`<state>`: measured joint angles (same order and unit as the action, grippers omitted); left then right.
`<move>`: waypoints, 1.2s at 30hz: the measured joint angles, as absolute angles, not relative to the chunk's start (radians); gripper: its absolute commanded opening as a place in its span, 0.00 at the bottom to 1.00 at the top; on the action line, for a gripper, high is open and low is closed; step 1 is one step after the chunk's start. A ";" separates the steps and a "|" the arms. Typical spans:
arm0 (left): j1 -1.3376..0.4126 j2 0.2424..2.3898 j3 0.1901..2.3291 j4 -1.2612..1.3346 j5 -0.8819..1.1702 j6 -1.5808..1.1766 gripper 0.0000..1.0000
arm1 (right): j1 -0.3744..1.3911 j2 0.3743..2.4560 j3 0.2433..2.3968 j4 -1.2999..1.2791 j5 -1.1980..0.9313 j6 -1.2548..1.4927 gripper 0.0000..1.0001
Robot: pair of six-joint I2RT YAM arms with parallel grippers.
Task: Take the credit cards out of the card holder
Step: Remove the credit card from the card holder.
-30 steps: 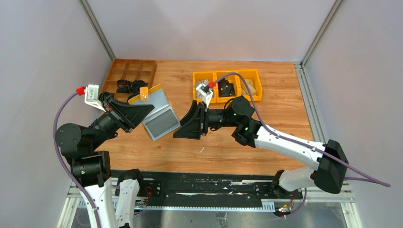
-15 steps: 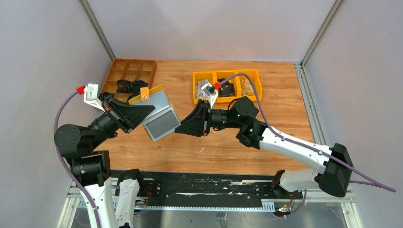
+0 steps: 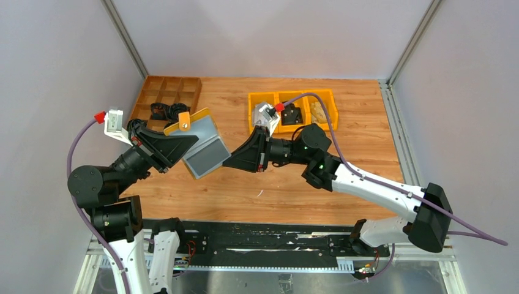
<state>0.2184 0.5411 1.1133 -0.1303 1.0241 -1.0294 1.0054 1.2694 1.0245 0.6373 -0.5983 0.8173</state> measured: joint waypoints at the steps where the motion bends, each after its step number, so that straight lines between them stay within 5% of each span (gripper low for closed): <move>1: 0.218 0.540 1.112 -0.128 1.024 -1.029 0.00 | 1.005 1.279 1.029 0.641 -0.596 0.826 0.32; 18: 0.218 0.533 1.098 -0.137 1.068 -1.016 0.00 | 1.005 1.333 1.090 0.735 -0.575 0.939 0.57; 31: 0.218 0.513 1.092 -0.161 1.077 -0.987 0.00 | 1.006 1.356 1.124 0.737 -0.572 0.950 0.56; 33: 0.218 0.503 1.072 -0.168 1.080 -0.982 0.00 | 1.006 1.371 1.140 0.741 -0.571 0.952 0.50; 34: 0.218 0.498 1.063 -0.173 1.082 -0.980 0.05 | 1.006 1.377 1.144 0.743 -0.571 0.954 0.41; 36: 0.218 0.492 1.048 -0.184 1.086 -0.977 0.35 | 1.006 1.387 1.147 0.751 -0.572 0.959 0.24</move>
